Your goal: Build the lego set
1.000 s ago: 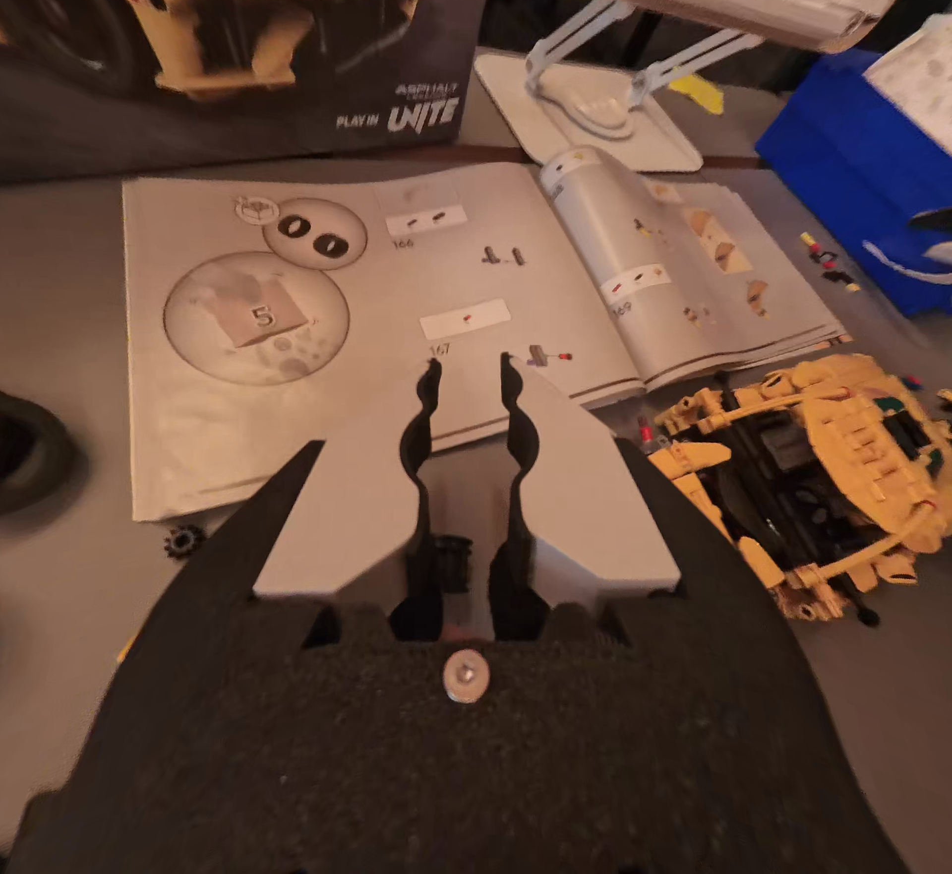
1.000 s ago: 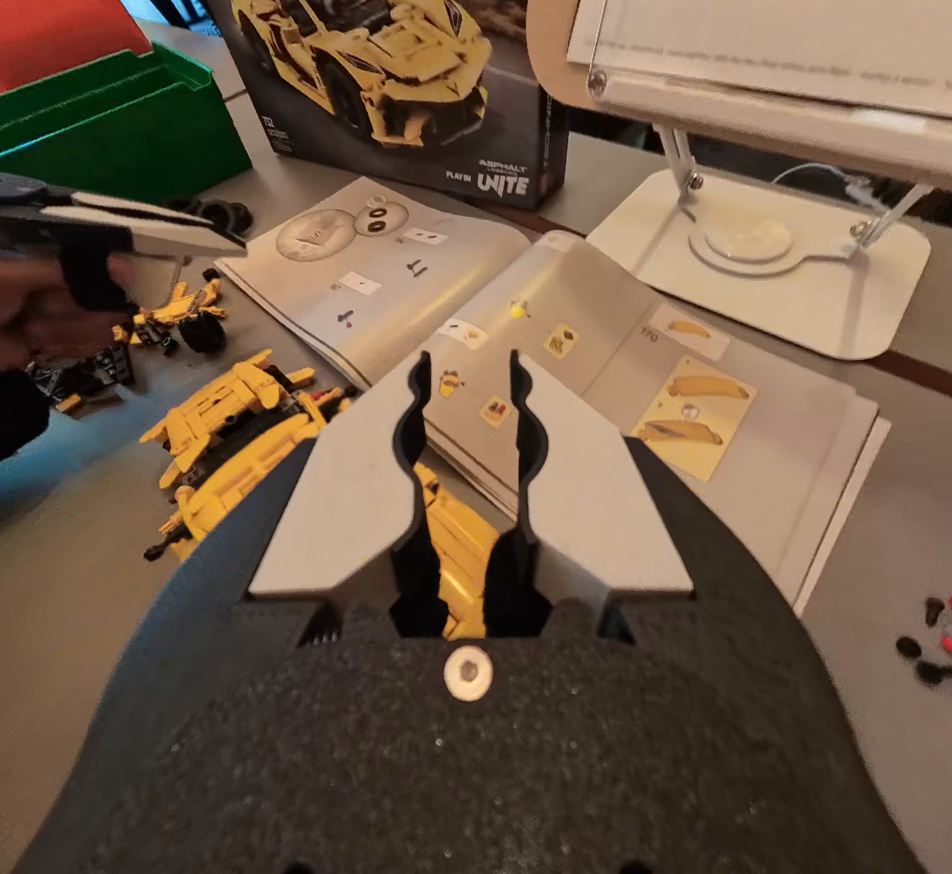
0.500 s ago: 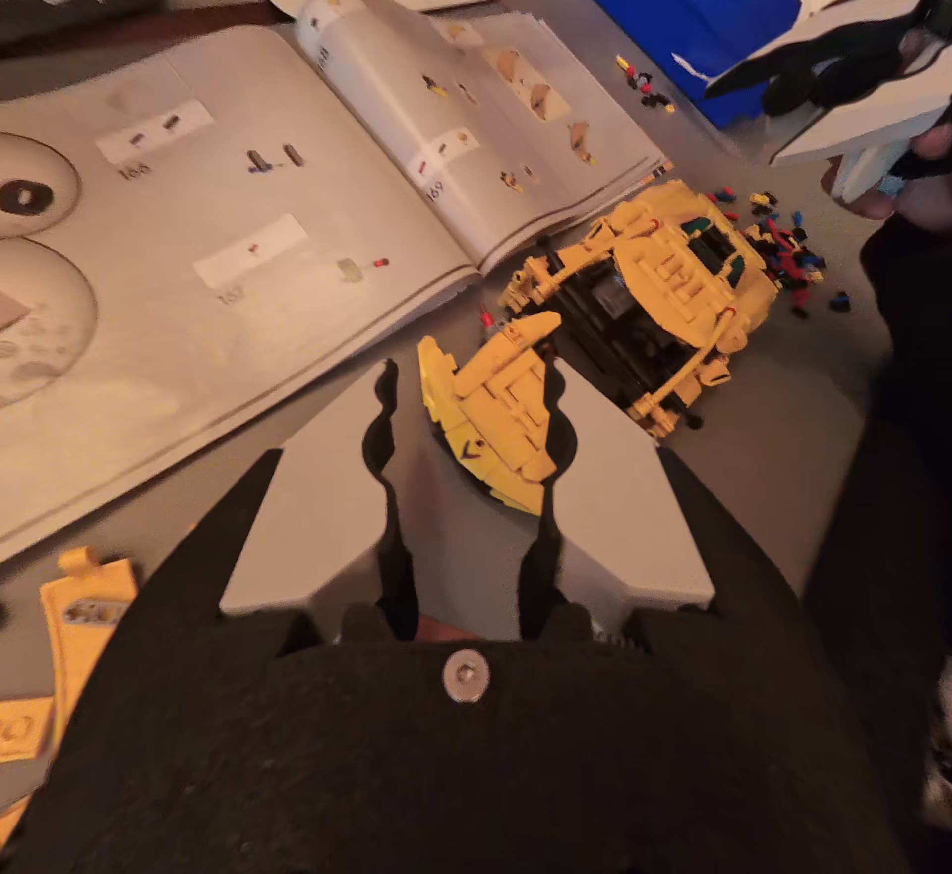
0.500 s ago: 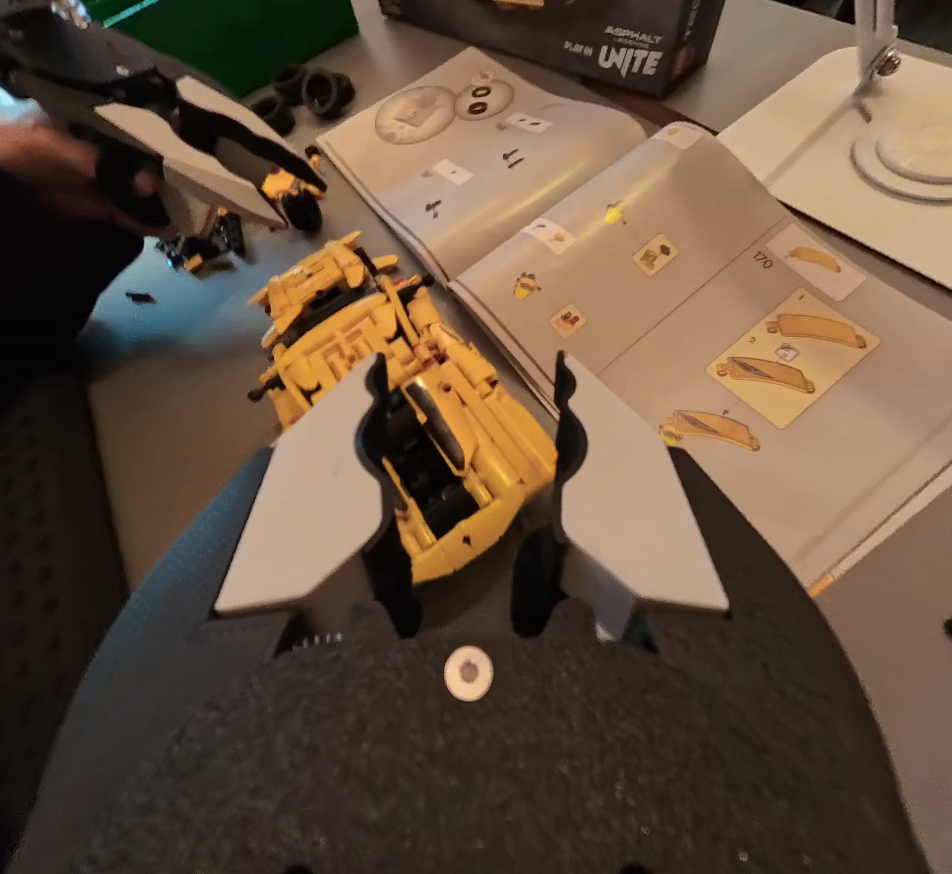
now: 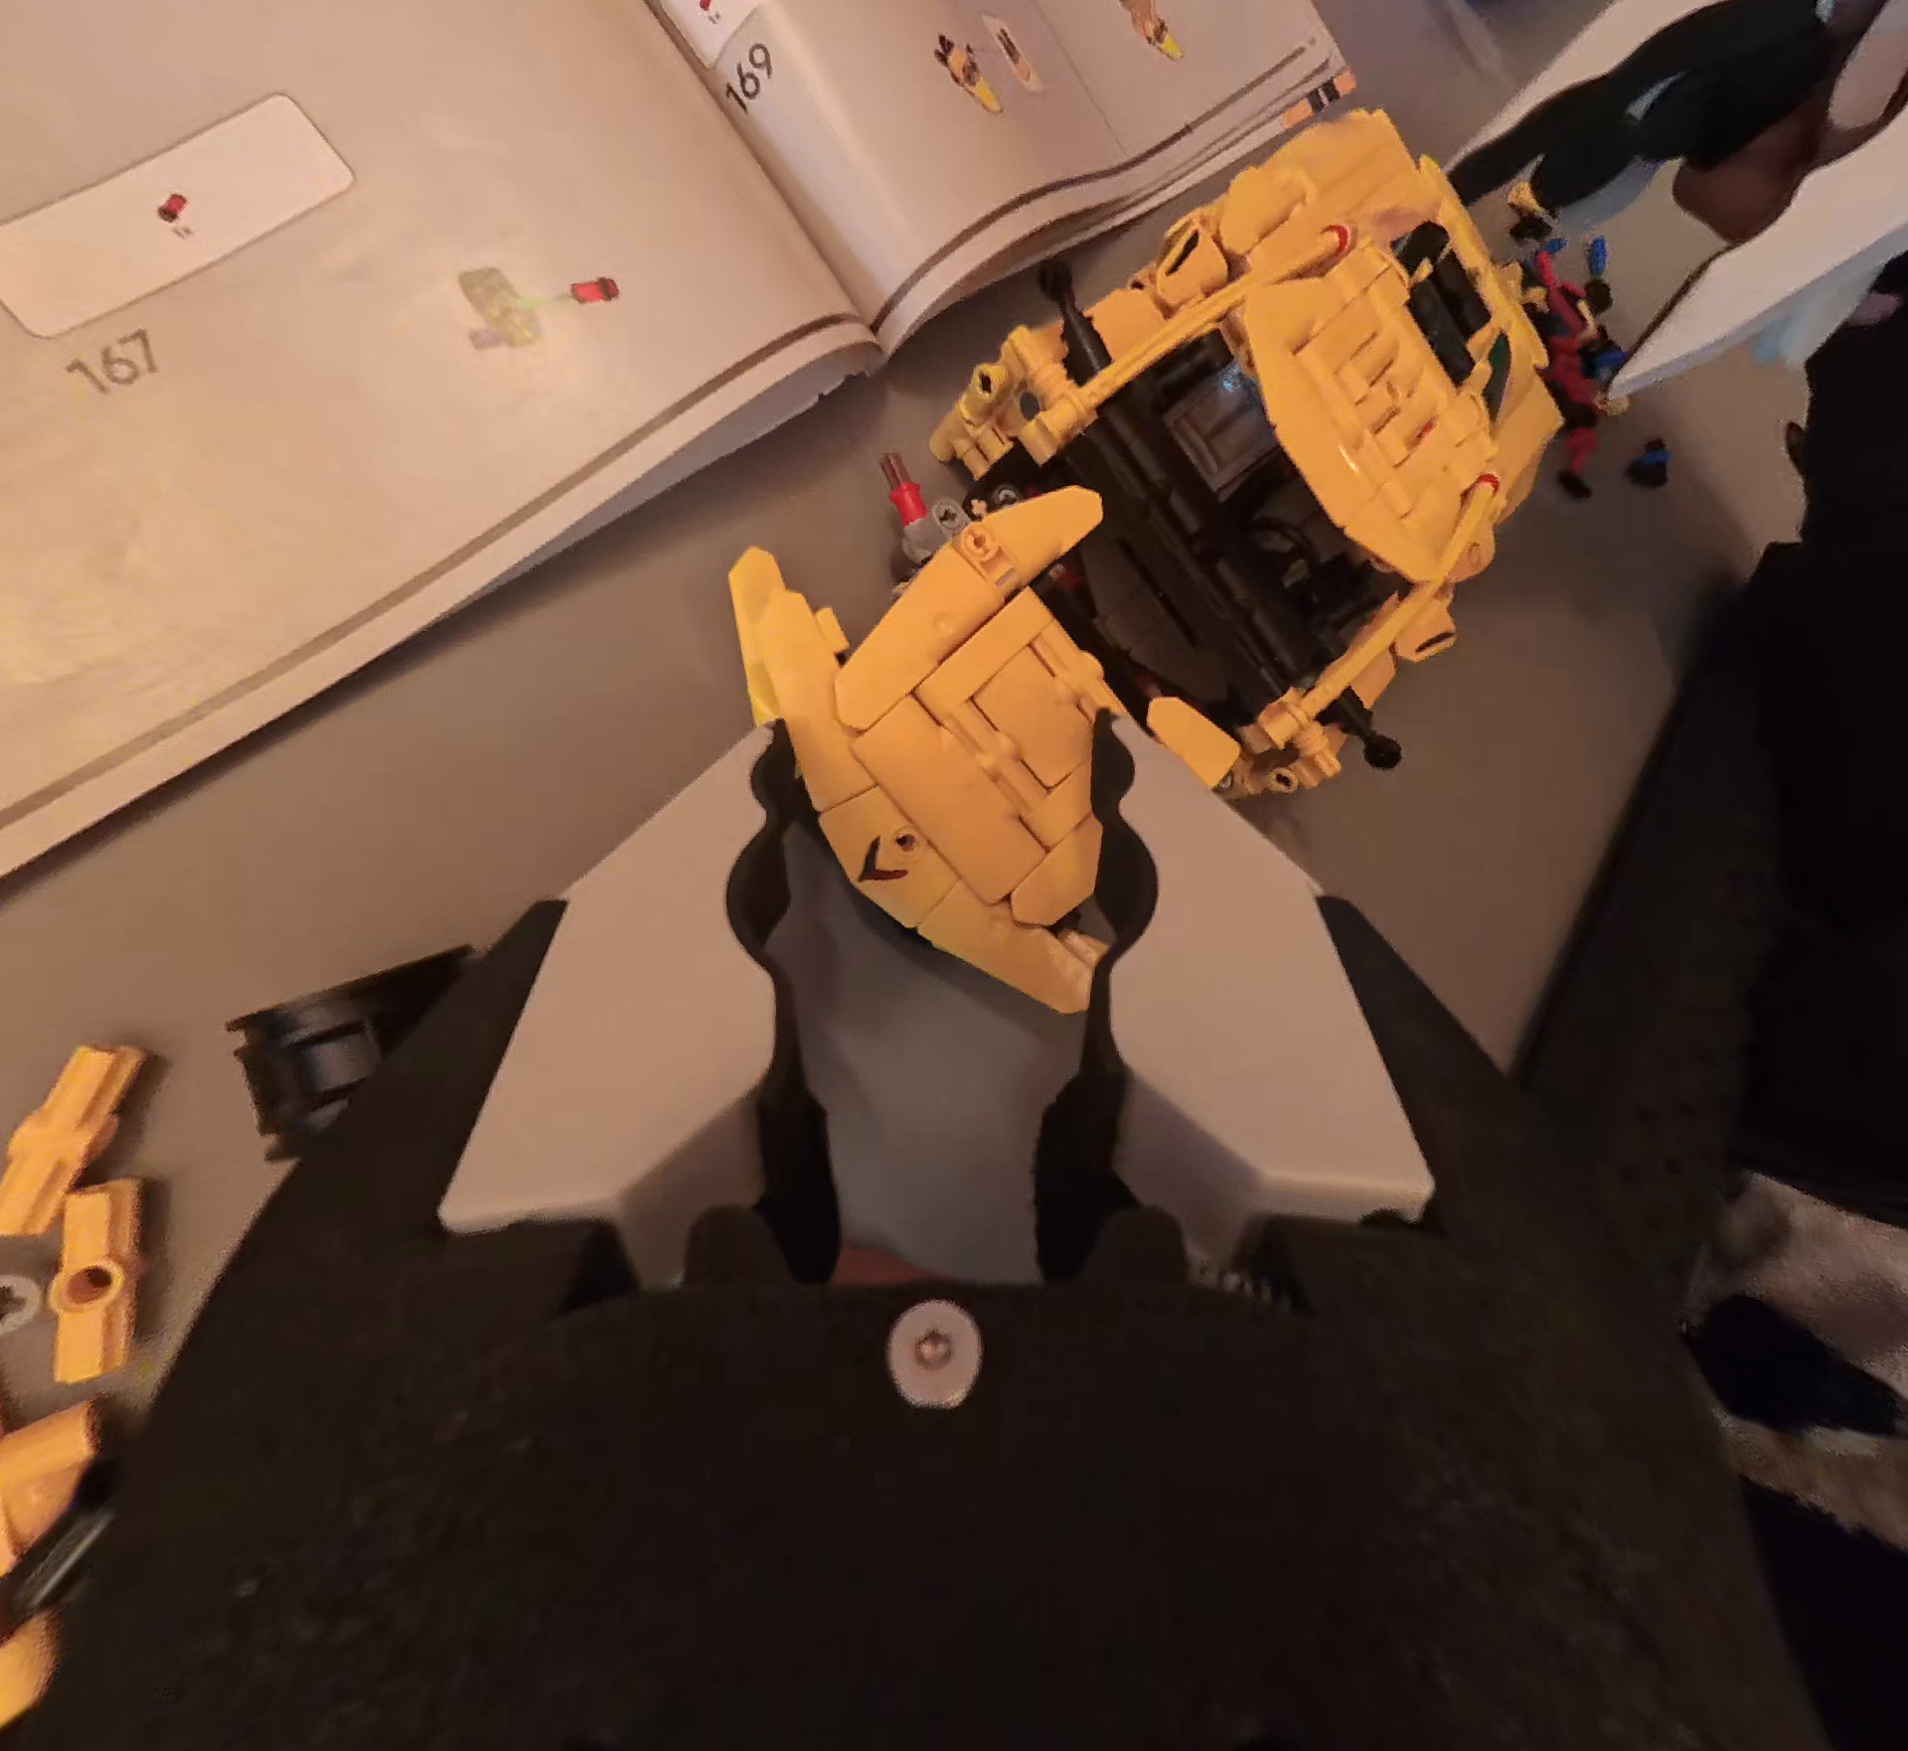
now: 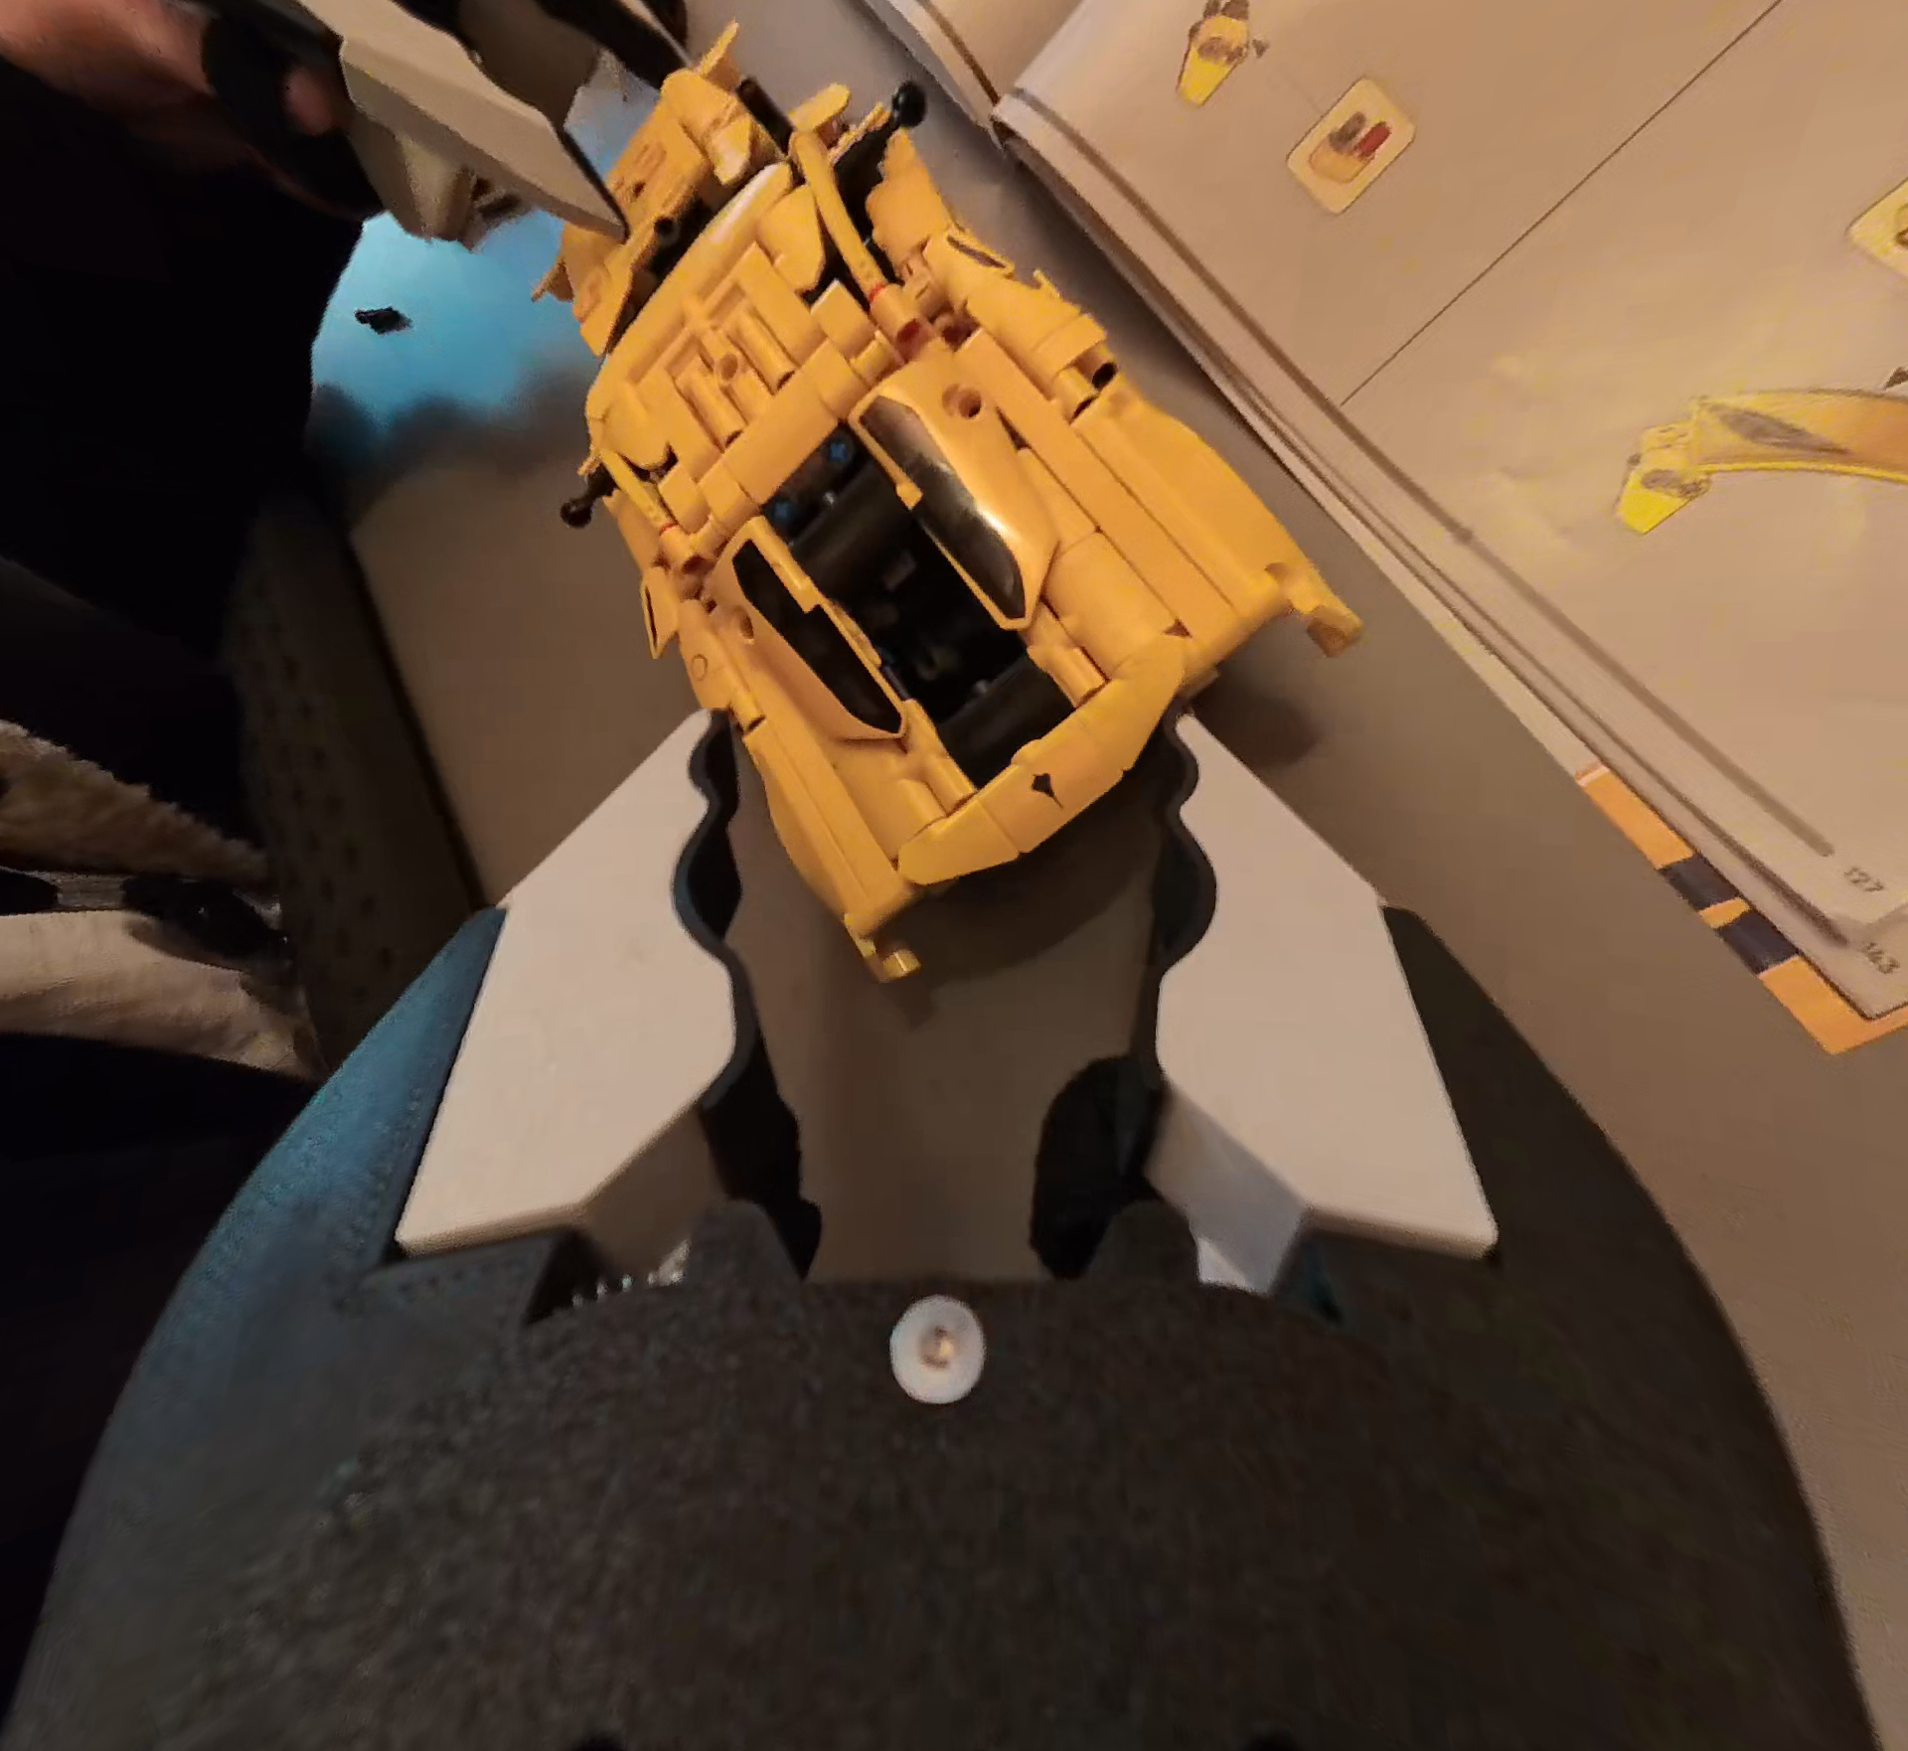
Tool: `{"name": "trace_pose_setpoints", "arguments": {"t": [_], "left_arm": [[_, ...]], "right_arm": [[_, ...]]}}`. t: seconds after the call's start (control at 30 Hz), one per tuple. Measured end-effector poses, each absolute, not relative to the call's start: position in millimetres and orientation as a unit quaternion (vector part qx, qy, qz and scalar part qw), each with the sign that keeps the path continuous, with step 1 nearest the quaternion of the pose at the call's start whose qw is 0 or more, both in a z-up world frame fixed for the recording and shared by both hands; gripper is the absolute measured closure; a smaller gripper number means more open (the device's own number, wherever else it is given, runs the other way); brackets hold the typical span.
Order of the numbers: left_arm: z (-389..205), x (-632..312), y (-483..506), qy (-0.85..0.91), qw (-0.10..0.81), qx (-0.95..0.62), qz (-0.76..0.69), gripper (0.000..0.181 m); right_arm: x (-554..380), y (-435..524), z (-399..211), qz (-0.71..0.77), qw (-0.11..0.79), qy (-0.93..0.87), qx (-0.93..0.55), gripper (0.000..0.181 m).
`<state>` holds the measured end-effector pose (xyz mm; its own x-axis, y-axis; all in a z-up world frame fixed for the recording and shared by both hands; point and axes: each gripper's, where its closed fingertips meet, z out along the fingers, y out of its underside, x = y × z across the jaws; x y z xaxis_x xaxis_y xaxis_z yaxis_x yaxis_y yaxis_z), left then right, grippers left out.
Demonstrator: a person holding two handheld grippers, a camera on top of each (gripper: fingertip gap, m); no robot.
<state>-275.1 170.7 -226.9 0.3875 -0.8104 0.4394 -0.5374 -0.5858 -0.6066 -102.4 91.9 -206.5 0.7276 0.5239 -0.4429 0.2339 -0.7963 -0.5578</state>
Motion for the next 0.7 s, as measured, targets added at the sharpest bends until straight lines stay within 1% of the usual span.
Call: {"name": "trace_pose_setpoints", "arguments": {"t": [0.1, 0.17, 0.23, 0.3, 0.37, 0.4, 0.43, 0.5, 0.7], "left_arm": [[-227, -282, 168, 0.418, 0.176, -0.810, -0.372, 0.127], [-225, -292, 183, 0.399, 0.200, -0.821, -0.357, 0.127], [-214, -306, 211, 0.372, 0.262, -0.828, -0.328, 0.127], [-193, -321, 245, 0.338, 0.366, -0.822, -0.277, 0.127], [-170, -334, 266, 0.303, 0.449, -0.806, -0.241, 0.127], [-165, -338, 271, 0.290, 0.468, -0.802, -0.231, 0.129], [-163, -342, 274, 0.280, 0.474, -0.804, -0.224, 0.130], [-168, -342, 275, 0.278, 0.467, -0.808, -0.225, 0.130], [-180, -337, 273, 0.281, 0.442, -0.820, -0.231, 0.130]], "right_arm": [[-104, 95, -206, 0.313, 0.246, -0.204, -0.894, 0.102], [-100, 95, -207, 0.305, 0.243, -0.204, -0.898, 0.107], [-88, 98, -208, 0.271, 0.249, -0.202, -0.908, 0.108], [-71, 111, -203, 0.230, 0.286, -0.192, -0.910, 0.113], [-43, 139, -190, 0.162, 0.365, -0.156, -0.904, 0.117], [-28, 153, -182, 0.128, 0.407, -0.123, -0.896, 0.118], [-17, 163, -175, 0.107, 0.441, -0.092, -0.886, 0.123], [-19, 171, -167, 0.106, 0.483, -0.079, -0.866, 0.126], [-25, 180, -154, 0.071, 0.534, -0.078, -0.839, 0.132]]}}
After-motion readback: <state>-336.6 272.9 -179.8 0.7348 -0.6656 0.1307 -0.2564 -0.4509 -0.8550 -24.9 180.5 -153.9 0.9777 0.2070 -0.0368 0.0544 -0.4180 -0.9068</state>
